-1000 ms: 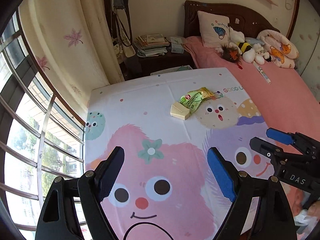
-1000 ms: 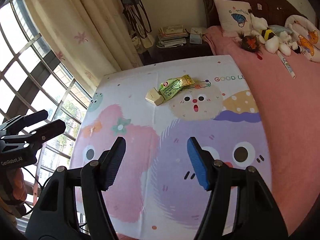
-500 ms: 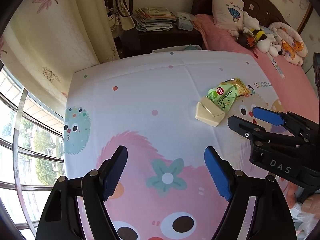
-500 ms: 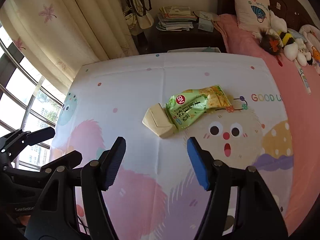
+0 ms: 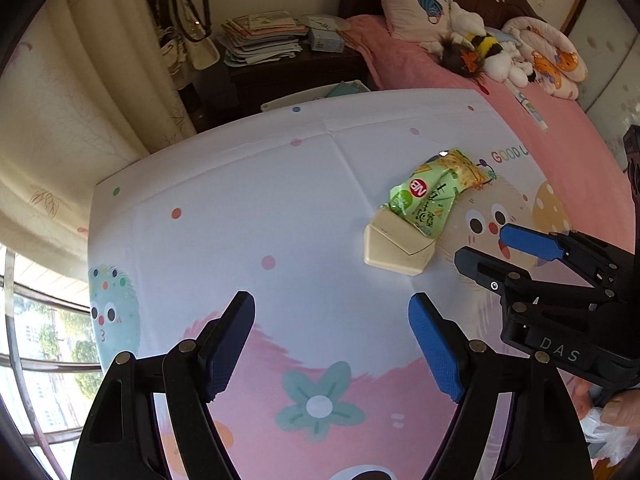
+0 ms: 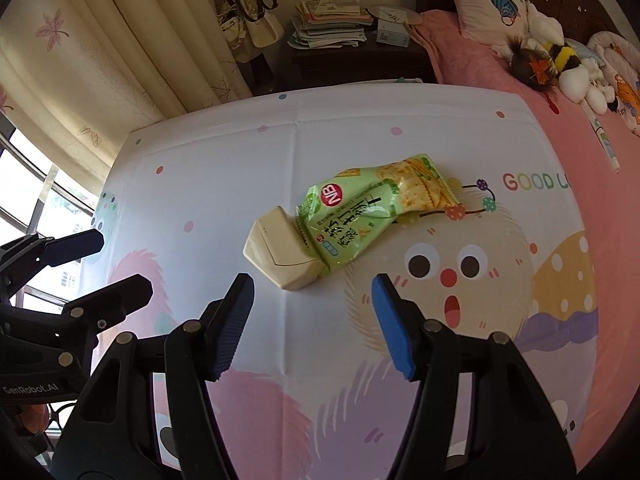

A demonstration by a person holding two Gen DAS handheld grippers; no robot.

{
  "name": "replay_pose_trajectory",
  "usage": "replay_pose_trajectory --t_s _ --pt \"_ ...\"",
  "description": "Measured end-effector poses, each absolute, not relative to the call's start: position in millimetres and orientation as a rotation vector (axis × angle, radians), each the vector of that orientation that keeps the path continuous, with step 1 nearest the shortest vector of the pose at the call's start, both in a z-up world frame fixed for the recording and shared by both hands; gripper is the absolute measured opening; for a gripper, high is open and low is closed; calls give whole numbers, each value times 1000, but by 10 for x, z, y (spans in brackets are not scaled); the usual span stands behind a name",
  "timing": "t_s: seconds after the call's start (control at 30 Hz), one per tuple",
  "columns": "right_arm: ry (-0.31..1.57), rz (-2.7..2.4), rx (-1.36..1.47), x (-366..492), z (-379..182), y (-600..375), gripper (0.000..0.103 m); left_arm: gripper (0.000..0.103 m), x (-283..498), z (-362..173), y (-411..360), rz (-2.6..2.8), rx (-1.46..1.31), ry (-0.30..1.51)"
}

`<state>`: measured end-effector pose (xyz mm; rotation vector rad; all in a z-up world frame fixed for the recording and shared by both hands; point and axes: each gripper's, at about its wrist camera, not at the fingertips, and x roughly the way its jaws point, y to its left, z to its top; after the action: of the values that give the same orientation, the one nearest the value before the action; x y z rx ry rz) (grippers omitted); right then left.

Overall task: Collect trash
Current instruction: 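Grasp the beige box with the left tool while the right tool grasps the green cracker bag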

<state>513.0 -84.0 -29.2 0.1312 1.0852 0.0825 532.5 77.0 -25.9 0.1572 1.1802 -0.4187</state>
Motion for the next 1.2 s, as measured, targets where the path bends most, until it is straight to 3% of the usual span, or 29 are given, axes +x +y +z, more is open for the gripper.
replay_pose_trajectory --t_s 0.27,0.6,0.7,0.77,0.83,1.2 --pt "1078 -34 203 5038 -358 -1293 55 87 5498 -461 146 -603 268 1169" --pt "1097 -126 310 4903 -584 -1760 54 88 5846 -862 -214 -647 273 1238" --pt "1104 -131 322 4917 -626 -1806 54 83 5909 -956 -254 -631 263 1262" --pt "1104 -132 330 4925 -638 -1831 54 70 5932 -1003 -269 -631 261 1276" --pt "1103 -130 339 4932 -641 -1847 54 65 5931 -1025 -279 -632 257 1277" --pt "1085 -81 517 5169 -611 -1889 55 64 5837 -1031 -75 -592 222 1271"
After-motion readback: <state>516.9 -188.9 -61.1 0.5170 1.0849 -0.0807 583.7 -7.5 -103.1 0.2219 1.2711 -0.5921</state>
